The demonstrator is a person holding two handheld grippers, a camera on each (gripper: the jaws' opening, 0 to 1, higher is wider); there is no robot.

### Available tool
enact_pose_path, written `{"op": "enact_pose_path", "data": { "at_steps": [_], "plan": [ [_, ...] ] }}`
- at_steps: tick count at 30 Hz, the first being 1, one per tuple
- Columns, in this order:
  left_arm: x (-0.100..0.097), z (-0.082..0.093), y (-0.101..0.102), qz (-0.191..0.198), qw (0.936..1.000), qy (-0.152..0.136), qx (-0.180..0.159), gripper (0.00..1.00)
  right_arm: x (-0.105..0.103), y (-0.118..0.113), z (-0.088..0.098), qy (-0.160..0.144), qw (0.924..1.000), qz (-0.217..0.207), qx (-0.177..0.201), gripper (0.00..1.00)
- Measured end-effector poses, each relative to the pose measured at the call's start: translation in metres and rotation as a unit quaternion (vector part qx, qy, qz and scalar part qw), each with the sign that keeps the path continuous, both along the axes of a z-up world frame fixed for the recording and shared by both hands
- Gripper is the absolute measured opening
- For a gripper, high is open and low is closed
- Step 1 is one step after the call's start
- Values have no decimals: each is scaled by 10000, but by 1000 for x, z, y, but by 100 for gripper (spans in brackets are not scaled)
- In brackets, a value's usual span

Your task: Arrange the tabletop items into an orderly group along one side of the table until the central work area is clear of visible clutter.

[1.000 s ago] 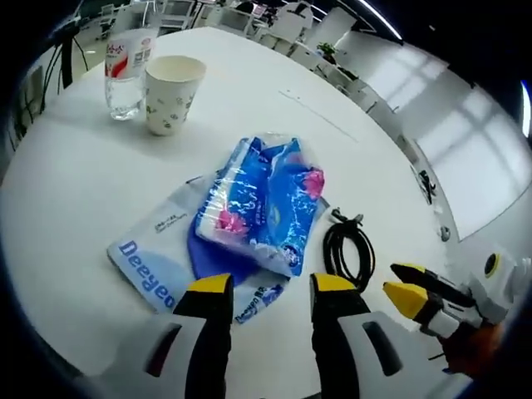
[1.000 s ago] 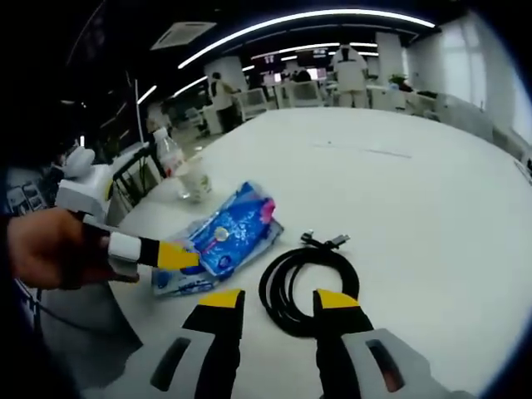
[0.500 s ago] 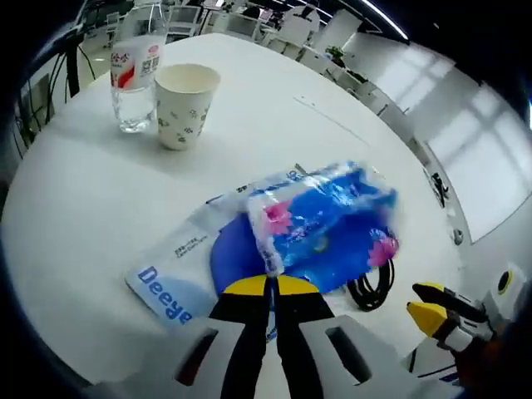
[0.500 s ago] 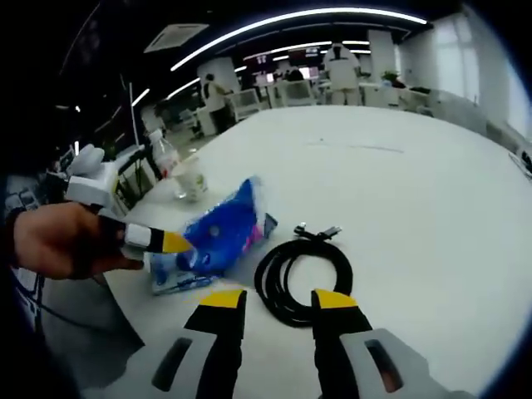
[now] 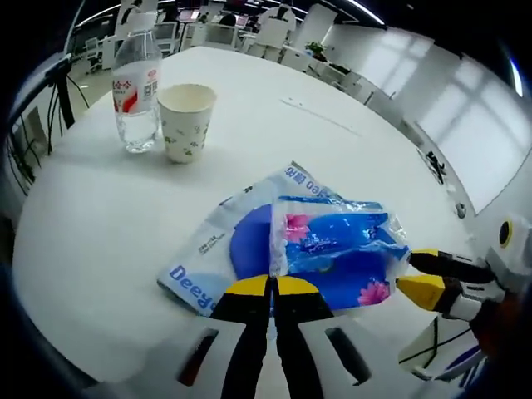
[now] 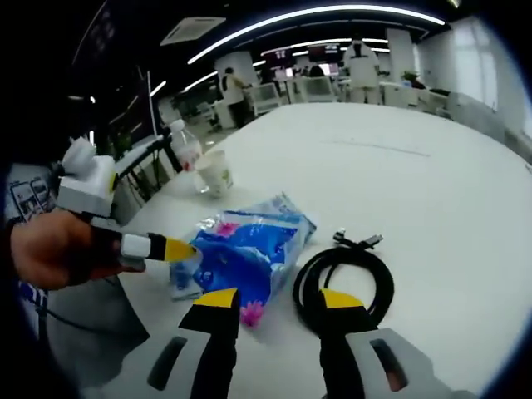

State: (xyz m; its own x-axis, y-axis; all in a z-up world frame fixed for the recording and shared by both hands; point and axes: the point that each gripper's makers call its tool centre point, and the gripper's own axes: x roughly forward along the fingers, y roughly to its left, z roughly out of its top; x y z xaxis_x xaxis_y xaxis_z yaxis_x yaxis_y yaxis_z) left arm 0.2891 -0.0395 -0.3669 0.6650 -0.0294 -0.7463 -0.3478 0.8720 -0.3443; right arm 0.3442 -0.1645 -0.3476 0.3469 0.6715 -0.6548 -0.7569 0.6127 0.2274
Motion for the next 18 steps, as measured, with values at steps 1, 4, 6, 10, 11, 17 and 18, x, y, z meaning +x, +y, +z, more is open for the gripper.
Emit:
{"op": "enact_pose_path", "data": {
  "at_steps": [1, 4, 6, 10, 11, 17, 18],
  "plan": [
    [-1, -3, 3, -15, 10000, -19, 6, 0, 0, 3, 1, 7, 10000, 16, 12, 36],
    [-5, 0, 3, -45, 10000, -47, 62, 0, 3, 11, -1, 21, 10000, 68, 18, 38],
    [-6, 1, 6, -60, 9999, -65, 76, 0, 3, 16, 0, 23, 9999, 97, 33, 39],
    [-11, 1, 11, -117, 9998, -88, 124, 0, 2, 24, 3, 47, 9999, 138, 72, 41],
    [-13, 1, 12, -121, 9998, -88, 129, 0, 1, 28, 3, 62, 9998, 169, 76, 41],
    [-17, 3, 11, -263, 9994, -157, 134, 0, -4, 40, -4, 154, 9994, 283, 99, 43],
    [-18, 2, 11, -291, 9993, -161, 145, 0, -5, 41, -2, 170, 9994, 286, 109, 43]
  ]
}}
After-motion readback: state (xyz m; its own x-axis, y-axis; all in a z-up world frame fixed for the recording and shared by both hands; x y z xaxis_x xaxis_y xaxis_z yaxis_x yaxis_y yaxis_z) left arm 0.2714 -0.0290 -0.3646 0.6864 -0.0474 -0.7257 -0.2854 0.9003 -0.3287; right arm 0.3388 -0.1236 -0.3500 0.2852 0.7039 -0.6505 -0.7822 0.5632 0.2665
